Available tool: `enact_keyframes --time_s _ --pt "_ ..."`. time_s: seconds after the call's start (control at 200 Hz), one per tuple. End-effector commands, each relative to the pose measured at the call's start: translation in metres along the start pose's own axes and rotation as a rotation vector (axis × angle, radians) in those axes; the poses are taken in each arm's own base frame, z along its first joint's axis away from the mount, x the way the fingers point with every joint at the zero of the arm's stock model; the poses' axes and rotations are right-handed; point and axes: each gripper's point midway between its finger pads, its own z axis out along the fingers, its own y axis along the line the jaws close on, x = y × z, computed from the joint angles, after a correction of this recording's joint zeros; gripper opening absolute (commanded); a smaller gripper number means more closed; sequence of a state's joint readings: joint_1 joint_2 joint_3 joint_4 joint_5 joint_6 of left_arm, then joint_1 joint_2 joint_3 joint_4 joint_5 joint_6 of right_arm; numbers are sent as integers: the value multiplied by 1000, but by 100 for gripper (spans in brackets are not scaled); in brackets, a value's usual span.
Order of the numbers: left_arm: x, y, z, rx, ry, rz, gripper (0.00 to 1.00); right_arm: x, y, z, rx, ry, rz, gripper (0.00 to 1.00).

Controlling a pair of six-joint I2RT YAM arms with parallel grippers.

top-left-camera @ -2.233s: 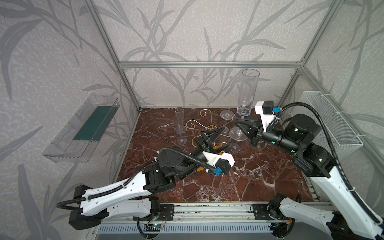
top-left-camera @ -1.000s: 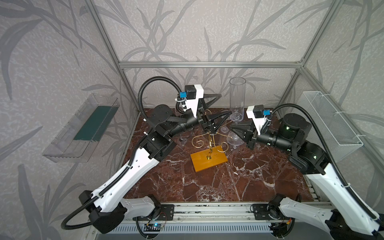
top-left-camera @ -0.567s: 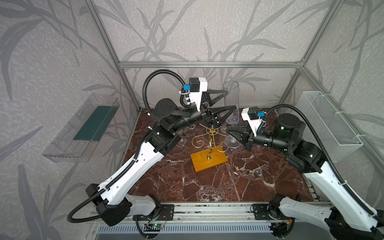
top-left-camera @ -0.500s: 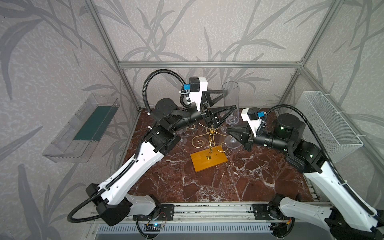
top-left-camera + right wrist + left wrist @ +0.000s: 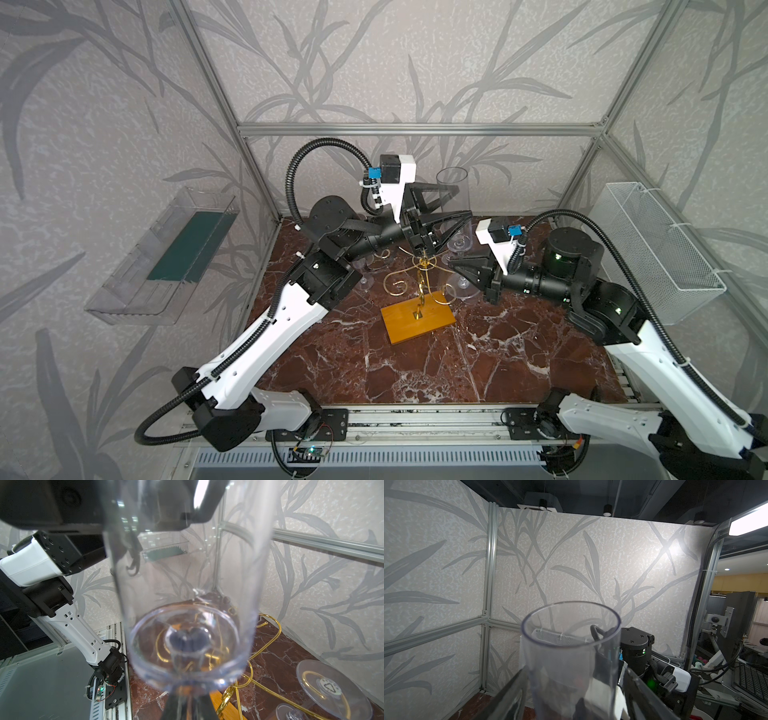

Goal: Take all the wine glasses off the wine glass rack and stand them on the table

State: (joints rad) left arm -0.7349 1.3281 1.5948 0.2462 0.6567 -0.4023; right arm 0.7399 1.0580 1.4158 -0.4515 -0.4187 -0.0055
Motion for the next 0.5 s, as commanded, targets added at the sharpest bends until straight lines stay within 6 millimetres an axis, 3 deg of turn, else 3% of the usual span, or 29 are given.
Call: enact_keyframes --time_s 0.0,0.15,0.495 --pt "-15 -10 0 38 -23 4 72 -18 4 -6 5 -40 -43 0" --pt "-12 -7 1 26 -16 3 65 -17 6 -4 6 -29 -52 0" --pt "-11 -7 2 25 -9 -4 39 -14 9 -1 16 -10 -77 0"
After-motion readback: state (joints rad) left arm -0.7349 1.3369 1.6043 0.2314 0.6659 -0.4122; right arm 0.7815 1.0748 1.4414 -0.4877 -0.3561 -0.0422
